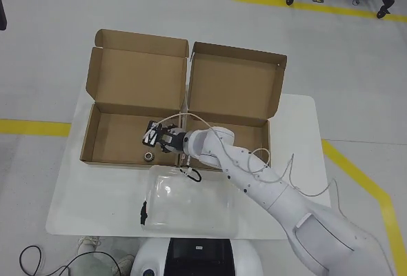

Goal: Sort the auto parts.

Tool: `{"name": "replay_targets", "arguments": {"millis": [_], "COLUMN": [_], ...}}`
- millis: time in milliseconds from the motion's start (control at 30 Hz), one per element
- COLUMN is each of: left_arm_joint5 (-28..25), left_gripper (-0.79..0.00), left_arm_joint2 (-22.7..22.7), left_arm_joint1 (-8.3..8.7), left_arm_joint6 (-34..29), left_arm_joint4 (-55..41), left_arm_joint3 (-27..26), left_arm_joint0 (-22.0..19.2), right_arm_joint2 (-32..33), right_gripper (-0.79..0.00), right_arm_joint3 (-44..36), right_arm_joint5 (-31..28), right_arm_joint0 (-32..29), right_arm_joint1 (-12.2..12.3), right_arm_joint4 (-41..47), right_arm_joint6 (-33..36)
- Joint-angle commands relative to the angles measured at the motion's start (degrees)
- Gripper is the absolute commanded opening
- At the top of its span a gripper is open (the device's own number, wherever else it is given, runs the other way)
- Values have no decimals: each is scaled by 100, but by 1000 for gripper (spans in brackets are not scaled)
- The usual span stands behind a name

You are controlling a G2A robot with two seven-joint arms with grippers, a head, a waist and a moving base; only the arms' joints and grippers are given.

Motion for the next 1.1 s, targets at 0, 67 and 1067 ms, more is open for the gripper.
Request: {"name": "replay_targets", "arguments": {"millis": [0, 67, 1067], "left_arm_joint5": [0, 0, 0], "left_gripper": [0, 0, 0], "left_arm_joint2": [0, 0, 0], "left_arm_joint1": [0, 0, 0], "left_arm_joint6": [0, 0, 0], "left_arm_joint4": [0, 0, 0], "left_arm_joint3": [0, 0, 0], "left_arm_joint0": [0, 0, 0], "right_arm_joint2": [-32, -58, 1277], "right_gripper": [-711, -674, 0], "right_arm_joint3": [142, 252, -1258], "right_arm_joint5": [0, 5, -602], "right_arm_joint0": [29, 48, -840], "right_arm_joint1": [-47, -92, 350], "right_arm_joint4": [-21, -29, -350], "right_arm_joint6": [4, -6, -1389]}}
